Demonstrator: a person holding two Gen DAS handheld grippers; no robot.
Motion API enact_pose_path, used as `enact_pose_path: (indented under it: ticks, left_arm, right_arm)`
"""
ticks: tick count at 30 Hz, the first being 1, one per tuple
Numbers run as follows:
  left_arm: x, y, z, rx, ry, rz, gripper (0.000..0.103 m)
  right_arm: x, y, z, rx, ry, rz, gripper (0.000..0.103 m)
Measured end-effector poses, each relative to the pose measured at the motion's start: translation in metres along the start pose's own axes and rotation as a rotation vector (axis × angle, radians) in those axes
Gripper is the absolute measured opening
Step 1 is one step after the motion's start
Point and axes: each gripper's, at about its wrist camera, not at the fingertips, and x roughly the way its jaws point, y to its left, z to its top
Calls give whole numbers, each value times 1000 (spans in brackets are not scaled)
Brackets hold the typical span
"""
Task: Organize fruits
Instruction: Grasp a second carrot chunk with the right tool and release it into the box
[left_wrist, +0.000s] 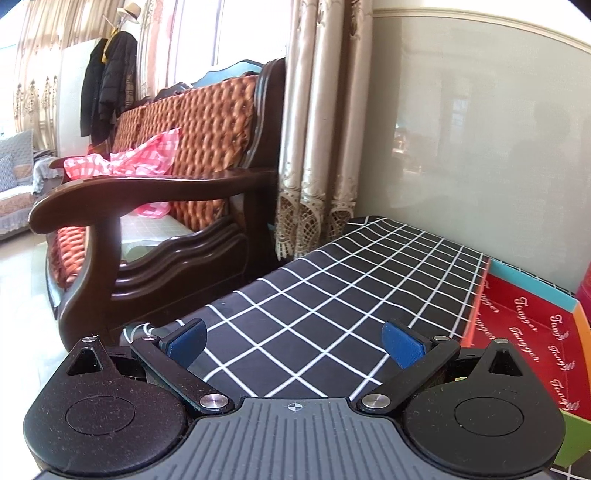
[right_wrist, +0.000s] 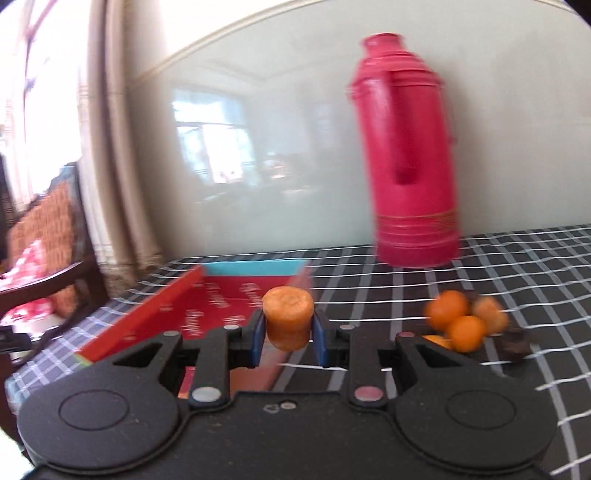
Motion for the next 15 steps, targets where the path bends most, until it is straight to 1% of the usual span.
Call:
enact_pose_path:
  ticks: [4,8,15]
  left_arm:
    - [2,7,0,0,1,17,100]
    - [3,14,0,-5,0,30,100]
    - [4,20,1,-5,-1,38,101]
  right_arm:
    - [7,19,-1,-36,22,56,19]
    - [13,35,-6,-78,48,93,19]
    - [18,53,-14,-144,67,94,19]
